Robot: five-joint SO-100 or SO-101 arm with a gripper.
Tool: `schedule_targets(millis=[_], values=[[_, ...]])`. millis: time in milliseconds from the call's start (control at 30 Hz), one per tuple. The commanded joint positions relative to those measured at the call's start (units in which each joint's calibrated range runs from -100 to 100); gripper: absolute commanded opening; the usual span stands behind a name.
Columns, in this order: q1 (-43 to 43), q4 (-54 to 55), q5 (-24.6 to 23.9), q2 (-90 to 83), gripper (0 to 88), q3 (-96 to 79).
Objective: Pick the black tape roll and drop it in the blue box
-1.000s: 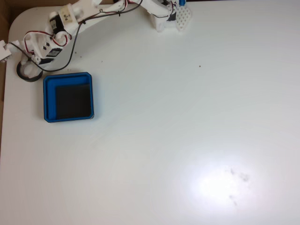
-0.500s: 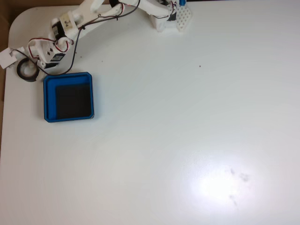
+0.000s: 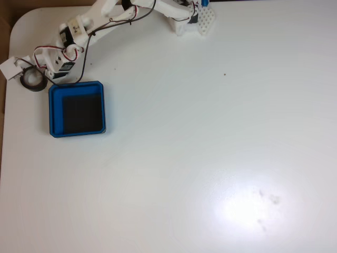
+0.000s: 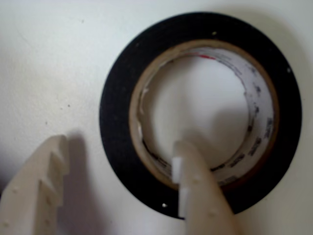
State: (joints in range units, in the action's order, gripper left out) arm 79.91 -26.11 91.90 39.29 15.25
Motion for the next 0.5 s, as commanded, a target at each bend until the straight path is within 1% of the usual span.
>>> schedule_targets(millis=[0,467], values=[[0.45,0.94,0.12,-0.74,19.8,3.62],[0.35,0.94,-0.05,-0.74,19.8,3.44]])
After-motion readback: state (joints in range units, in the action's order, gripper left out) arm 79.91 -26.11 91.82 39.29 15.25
